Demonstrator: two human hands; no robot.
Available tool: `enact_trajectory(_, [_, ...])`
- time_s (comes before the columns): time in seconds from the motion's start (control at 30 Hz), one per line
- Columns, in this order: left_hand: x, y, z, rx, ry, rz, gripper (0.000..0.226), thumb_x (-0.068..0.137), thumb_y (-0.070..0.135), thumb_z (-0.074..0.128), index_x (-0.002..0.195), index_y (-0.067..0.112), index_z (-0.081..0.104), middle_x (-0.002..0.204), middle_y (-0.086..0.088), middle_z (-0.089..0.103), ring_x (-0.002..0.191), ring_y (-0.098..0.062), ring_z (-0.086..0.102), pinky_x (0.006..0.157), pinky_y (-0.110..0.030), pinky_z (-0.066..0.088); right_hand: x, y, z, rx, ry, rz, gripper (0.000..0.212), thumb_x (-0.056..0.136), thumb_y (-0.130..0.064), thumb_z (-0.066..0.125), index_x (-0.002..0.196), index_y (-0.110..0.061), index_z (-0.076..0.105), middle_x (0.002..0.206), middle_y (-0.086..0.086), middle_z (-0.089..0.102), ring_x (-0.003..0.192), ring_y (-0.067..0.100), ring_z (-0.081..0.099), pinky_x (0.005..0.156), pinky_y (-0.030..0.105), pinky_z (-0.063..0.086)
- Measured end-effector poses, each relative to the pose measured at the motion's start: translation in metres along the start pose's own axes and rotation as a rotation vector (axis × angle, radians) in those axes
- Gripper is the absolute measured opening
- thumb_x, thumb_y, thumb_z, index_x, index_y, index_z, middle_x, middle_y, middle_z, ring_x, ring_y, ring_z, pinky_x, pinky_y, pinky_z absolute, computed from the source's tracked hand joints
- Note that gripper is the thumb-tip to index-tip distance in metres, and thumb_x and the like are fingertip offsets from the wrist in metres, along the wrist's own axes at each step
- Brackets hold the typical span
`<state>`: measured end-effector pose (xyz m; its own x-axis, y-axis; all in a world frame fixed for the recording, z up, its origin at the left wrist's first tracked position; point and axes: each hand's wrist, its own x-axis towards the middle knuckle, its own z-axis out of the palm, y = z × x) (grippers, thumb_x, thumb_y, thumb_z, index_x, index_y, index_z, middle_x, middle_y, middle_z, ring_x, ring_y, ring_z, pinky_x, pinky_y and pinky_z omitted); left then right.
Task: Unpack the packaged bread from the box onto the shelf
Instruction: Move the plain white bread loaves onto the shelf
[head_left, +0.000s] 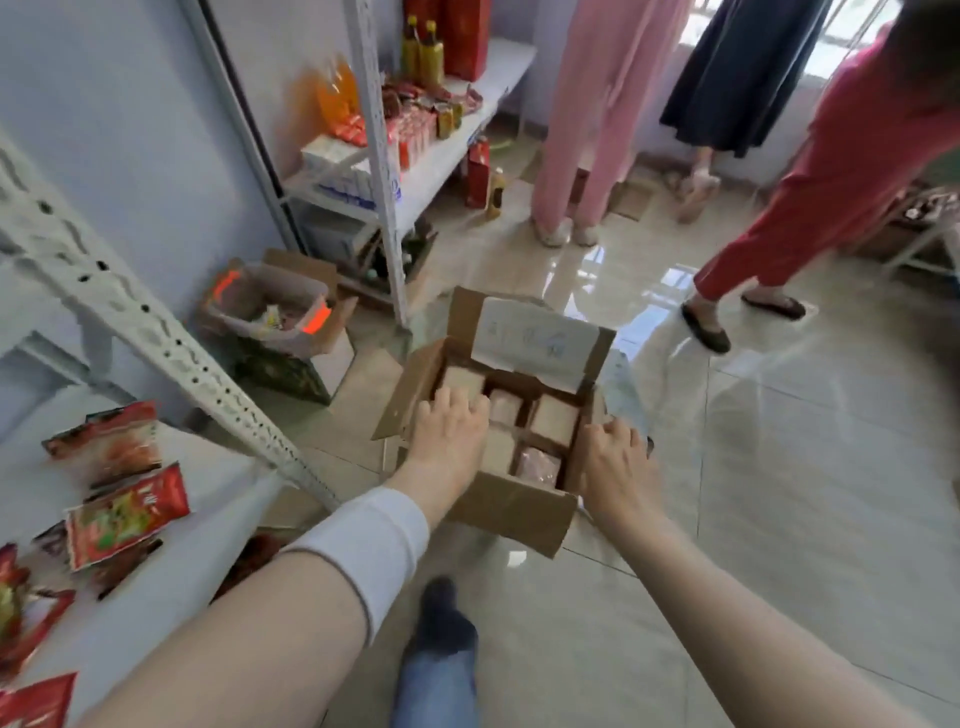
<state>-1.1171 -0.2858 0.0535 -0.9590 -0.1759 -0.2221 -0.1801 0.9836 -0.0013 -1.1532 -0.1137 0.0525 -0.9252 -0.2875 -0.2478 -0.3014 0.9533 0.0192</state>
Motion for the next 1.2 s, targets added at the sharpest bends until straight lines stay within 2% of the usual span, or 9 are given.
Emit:
enact_trajectory(0.13, [0.082,0.021,0.049,-0.046,-0.077,0.043,0.054,0.083,0.014,0.060,0.129,0.010,0.033,0.124,-0.014,0.046,0.114,-0.030,0.043,0.093,-0.040,0.039,0.056,0.032,0.044,-0.003,-0.125,0.118,0.034,0.090,-0.013,0.045,0.124,-0.013,0.042,0.126,0.010,0.044,0.116,0.029,0.043,0.090,0.037,0.044])
enact_trajectory(0.3, [0.186,0.018,0.118,-0.135,-0.245,0.031,0.047,0.085,0.017,0.058,0.127,0.012,0.036,0.125,-0.011,0.046,0.116,-0.029,0.042,0.093,-0.039,0.038,0.143,0.040,0.118,0.103,-0.305,0.223,0.037,0.090,-0.023,0.051,0.124,-0.011,0.042,0.125,0.009,0.043,0.115,0.027,0.044,0.093,0.034,0.042])
enact_trajectory(0.47, [0.281,-0.007,0.205,-0.381,-0.294,-0.315,0.054,0.088,0.029,0.058,0.133,0.012,0.032,0.135,-0.016,0.036,0.124,-0.034,0.036,0.099,-0.044,0.036,0.235,0.029,0.215,0.430,-0.405,0.417,0.062,0.091,-0.034,0.052,0.138,0.000,0.029,0.133,0.018,0.040,0.125,0.030,0.038,0.105,0.031,0.028])
enact_trajectory(0.6, [0.345,-0.029,0.282,-0.513,-0.245,-0.584,0.067,0.090,0.028,0.054,0.142,0.010,0.018,0.141,-0.020,0.028,0.129,-0.038,0.029,0.103,-0.047,0.031,0.296,0.016,0.295,0.665,-0.312,0.750,0.067,0.092,-0.025,0.053,0.140,0.007,0.020,0.142,0.024,0.026,0.129,0.039,0.029,0.108,0.037,0.022])
enact_trajectory(0.73, [0.372,-0.033,0.324,-0.599,-0.102,-0.662,0.076,0.085,0.025,0.062,0.144,0.009,0.015,0.139,-0.023,0.032,0.128,-0.039,0.030,0.104,-0.046,0.028,0.329,-0.001,0.338,0.718,-0.163,0.964,0.065,0.088,-0.022,0.059,0.138,0.001,0.026,0.142,0.025,0.024,0.127,0.043,0.026,0.108,0.043,0.021])
enact_trajectory(0.83, [0.371,-0.032,0.327,-0.625,-0.019,-0.656,0.090,0.078,0.026,0.071,0.145,0.010,0.012,0.137,-0.021,0.038,0.125,-0.037,0.035,0.104,-0.045,0.029,0.336,-0.001,0.341,0.755,-0.113,1.041,0.086,0.075,-0.025,0.075,0.140,-0.004,0.022,0.138,0.027,0.032,0.128,0.042,0.029,0.109,0.039,0.016])
enact_trajectory(0.93, [0.373,-0.042,0.323,-0.679,-0.026,-0.600,0.081,0.077,0.026,0.072,0.141,0.011,0.025,0.124,-0.014,0.055,0.119,-0.033,0.043,0.101,-0.044,0.036,0.339,0.005,0.336,0.774,-0.166,1.084,0.098,0.066,-0.030,0.081,0.139,-0.003,0.023,0.135,0.027,0.043,0.127,0.040,0.036,0.107,0.039,0.021])
enact_trajectory(1.07, [0.380,-0.055,0.317,-0.645,-0.215,-0.459,0.050,0.075,0.030,0.073,0.116,0.011,0.051,0.117,-0.016,0.050,0.116,-0.033,0.040,0.099,-0.037,0.034,0.339,0.012,0.324,0.669,-0.278,1.049,0.075,0.067,-0.043,0.078,0.122,-0.002,0.051,0.127,0.022,0.049,0.122,0.039,0.041,0.102,0.042,0.033])
enact_trajectory(1.2, [0.373,-0.051,0.301,-0.788,-0.233,-0.312,0.039,0.069,0.016,0.078,0.093,0.015,0.046,0.102,-0.008,0.050,0.103,-0.026,0.047,0.075,-0.024,0.033,0.328,0.020,0.308,0.754,-0.203,0.934,0.054,0.072,-0.038,0.075,0.113,-0.007,0.057,0.115,0.019,0.058,0.112,0.039,0.049,0.097,0.042,0.040])
